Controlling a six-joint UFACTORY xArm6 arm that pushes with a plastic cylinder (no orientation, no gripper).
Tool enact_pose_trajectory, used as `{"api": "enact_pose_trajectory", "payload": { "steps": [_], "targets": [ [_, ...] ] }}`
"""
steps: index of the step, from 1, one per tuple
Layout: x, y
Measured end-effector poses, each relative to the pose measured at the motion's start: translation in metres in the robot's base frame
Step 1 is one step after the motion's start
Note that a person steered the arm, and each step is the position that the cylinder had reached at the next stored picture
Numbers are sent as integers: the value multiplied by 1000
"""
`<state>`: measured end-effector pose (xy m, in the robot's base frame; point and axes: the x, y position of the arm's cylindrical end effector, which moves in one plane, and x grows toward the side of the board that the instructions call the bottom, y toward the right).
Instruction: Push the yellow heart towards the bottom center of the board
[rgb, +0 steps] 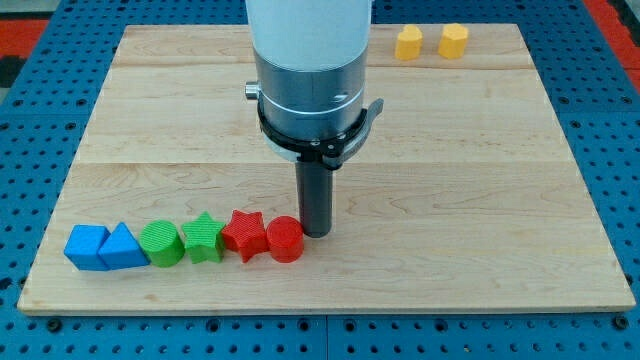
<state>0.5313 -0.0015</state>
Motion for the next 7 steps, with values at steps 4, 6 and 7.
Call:
{"api": "enact_pose_trajectory", "payload": {
  "steps": [4,6,7],
  "targets": [
    [-103,255],
    [-211,346],
    [-284,325]
  ]
}}
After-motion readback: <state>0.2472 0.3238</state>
